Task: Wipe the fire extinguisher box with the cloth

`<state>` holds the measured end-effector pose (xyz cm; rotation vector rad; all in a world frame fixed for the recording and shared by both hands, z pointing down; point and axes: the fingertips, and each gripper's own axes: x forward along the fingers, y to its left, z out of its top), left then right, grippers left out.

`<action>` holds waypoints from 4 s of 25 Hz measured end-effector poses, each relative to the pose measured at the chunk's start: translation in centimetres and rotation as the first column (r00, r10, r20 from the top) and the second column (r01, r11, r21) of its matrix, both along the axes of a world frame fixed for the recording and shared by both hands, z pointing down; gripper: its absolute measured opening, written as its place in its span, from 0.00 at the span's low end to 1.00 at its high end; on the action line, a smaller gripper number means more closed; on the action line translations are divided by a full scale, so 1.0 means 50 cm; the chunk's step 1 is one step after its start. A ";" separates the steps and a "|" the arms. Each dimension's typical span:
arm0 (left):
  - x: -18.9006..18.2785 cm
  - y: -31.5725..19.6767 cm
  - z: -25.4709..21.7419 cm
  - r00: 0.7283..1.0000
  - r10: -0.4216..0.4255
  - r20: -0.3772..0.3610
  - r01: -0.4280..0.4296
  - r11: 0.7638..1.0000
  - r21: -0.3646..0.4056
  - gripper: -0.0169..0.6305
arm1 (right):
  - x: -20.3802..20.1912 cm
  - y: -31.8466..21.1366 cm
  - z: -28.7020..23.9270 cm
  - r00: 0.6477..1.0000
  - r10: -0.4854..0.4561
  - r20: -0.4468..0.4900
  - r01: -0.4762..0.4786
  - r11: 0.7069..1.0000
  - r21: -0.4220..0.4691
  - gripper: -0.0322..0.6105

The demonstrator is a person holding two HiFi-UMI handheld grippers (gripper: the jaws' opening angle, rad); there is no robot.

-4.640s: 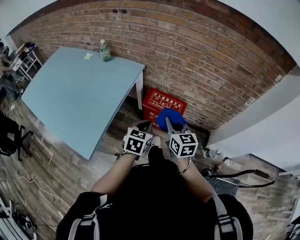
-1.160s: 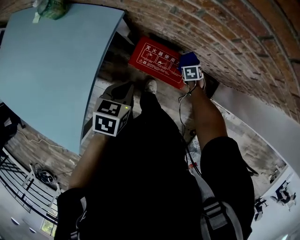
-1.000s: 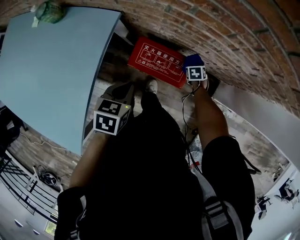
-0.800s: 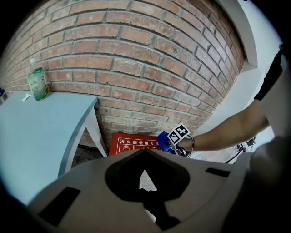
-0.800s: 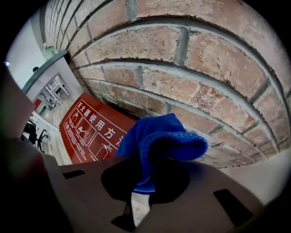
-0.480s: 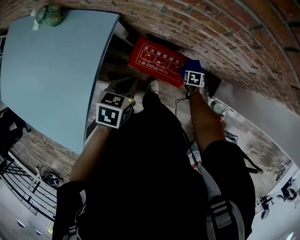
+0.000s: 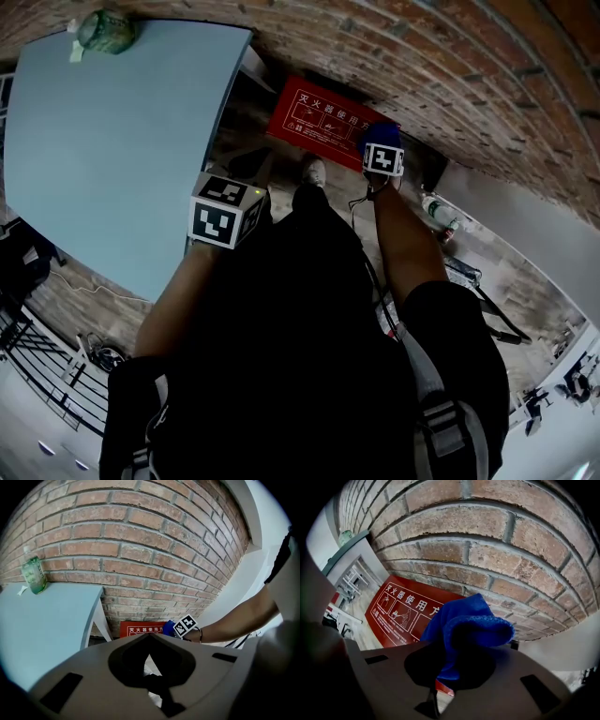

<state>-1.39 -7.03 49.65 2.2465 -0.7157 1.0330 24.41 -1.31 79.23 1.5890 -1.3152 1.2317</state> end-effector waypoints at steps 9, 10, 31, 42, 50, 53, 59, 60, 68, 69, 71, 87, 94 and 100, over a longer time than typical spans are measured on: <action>-0.087 -0.039 -0.015 1.000 -0.005 0.012 0.005 1.000 0.002 0.02 | -0.153 -0.091 -0.020 0.975 -0.215 0.053 0.215 0.977 0.003 0.11; -0.101 -0.041 -0.014 1.000 -0.014 0.015 0.014 1.000 -0.001 0.02 | -0.173 -0.106 -0.021 0.974 -0.218 0.066 0.217 0.976 0.010 0.12; -0.275 -0.055 0.009 0.983 -0.179 0.051 0.181 0.982 -0.047 0.02 | -0.463 -0.324 -0.030 0.887 -0.450 0.107 0.442 0.892 0.092 0.11; -0.242 -0.033 0.006 0.988 -0.144 0.057 0.147 0.988 -0.044 0.02 | -0.561 -0.257 -0.021 0.822 -0.531 0.205 0.526 0.847 0.082 0.12; -0.215 -0.028 -0.001 0.992 -0.113 0.054 0.115 0.993 -0.035 0.02 | -0.542 -0.200 -0.017 0.784 -0.584 0.211 0.582 0.810 0.075 0.12; -0.199 -0.022 -0.001 0.994 -0.095 0.050 0.097 0.995 -0.037 0.02 | -0.483 -0.178 -0.023 0.818 -0.550 0.169 0.555 0.832 0.025 0.12; -0.151 -0.019 0.005 0.997 -0.067 0.033 0.069 0.997 -0.041 0.02 | -0.403 -0.136 -0.004 0.863 -0.469 0.190 0.472 0.881 0.028 0.12; -0.141 -0.019 0.005 0.998 -0.062 0.029 0.063 0.997 -0.042 0.02 | -0.387 -0.126 -0.005 0.871 -0.454 0.191 0.458 0.889 0.023 0.12; -0.054 -0.006 0.009 1.000 -0.007 0.000 0.007 0.999 -0.047 0.02 | -0.247 -0.038 -0.017 0.918 -0.358 0.172 0.367 0.930 -0.017 0.12; -0.042 -0.004 0.009 1.000 -0.002 -0.005 0.001 0.999 -0.047 0.02 | -0.239 -0.025 -0.020 0.921 -0.337 0.197 0.346 0.938 -0.016 0.12; -0.018 -0.003 0.006 1.000 0.010 -0.016 -0.011 0.999 -0.041 0.02 | -0.200 0.003 -0.020 0.932 -0.309 0.189 0.320 0.947 -0.031 0.12; 0.056 0.013 0.002 0.999 0.033 -0.036 -0.034 0.999 -0.034 0.02 | -0.021 0.126 -0.012 0.982 -0.163 0.096 0.173 0.978 -0.116 0.12; 0.056 0.018 0.009 0.999 0.019 -0.038 -0.021 0.999 -0.048 0.02 | -0.019 0.149 -0.007 0.985 -0.132 0.114 0.147 0.980 -0.138 0.11; 0.079 0.010 -0.006 0.997 0.010 -0.076 -0.013 0.999 -0.038 0.02 | -0.023 0.155 -0.029 0.983 -0.074 0.165 0.095 0.988 -0.120 0.12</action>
